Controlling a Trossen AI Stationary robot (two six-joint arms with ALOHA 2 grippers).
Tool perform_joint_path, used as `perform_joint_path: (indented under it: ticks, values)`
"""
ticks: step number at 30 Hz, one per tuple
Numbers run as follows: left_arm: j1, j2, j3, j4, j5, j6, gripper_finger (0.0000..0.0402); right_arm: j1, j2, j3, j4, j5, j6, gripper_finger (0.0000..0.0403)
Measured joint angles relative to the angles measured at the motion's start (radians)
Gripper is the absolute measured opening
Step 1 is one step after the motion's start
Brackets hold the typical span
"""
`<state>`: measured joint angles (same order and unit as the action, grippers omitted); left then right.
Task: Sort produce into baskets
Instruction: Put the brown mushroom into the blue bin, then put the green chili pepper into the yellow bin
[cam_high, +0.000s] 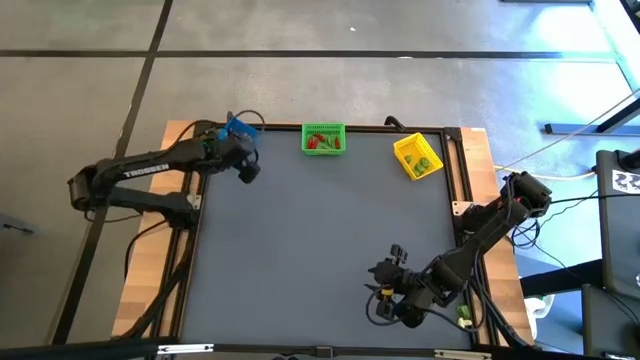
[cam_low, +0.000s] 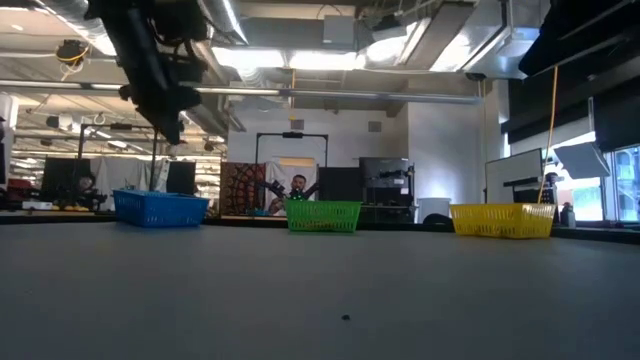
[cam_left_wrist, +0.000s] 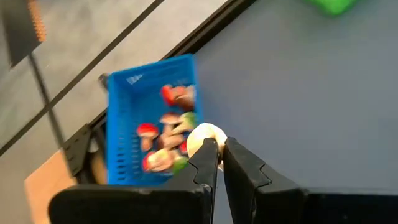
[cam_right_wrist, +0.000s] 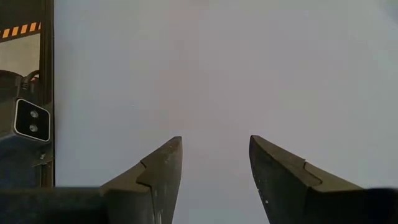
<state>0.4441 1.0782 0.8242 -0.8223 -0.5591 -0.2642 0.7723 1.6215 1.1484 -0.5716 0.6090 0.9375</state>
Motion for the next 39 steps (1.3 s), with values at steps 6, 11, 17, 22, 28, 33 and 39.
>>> perform_joint_path:
  ticks: [6, 11, 17, 22, 28, 33, 39]
  values:
    - [0.122, 0.071, 0.0, -0.003, 0.0, 0.025, 0.0017, 0.0, 0.0, 0.0, -0.003, 0.0, 0.0, 0.0189]
    - [0.185, 0.158, 0.0, -0.005, 0.0, 0.038, 0.0017, 0.0, 0.0, 0.0, -0.003, 0.007, 0.021, 0.0189]
    - [0.227, 0.242, 0.0, 0.01, 0.0, 0.074, 0.0017, 0.0, 0.0, 0.0, -0.003, -0.017, 0.034, 0.0189]
    - [0.248, 0.282, 0.0, 0.008, -0.002, 0.073, 0.0018, 0.0, 0.0, 0.0, -0.002, -0.016, 0.035, 0.0188]
    - [0.258, 0.293, 0.0, 0.002, -0.002, 0.08, 0.006, 0.0, 0.0, 0.0, -0.003, -0.016, 0.035, 0.0188]
    - [0.257, 0.293, 0.0, 0.002, -0.003, 0.08, 0.0122, 0.0, 0.0, 0.0, -0.006, -0.016, 0.035, 0.0188]
    - [0.23, 0.26, 0.0, -0.004, -0.004, 0.085, 0.0165, 0.0, 0.0, 0.0, -0.007, -0.017, 0.028, 0.0188]
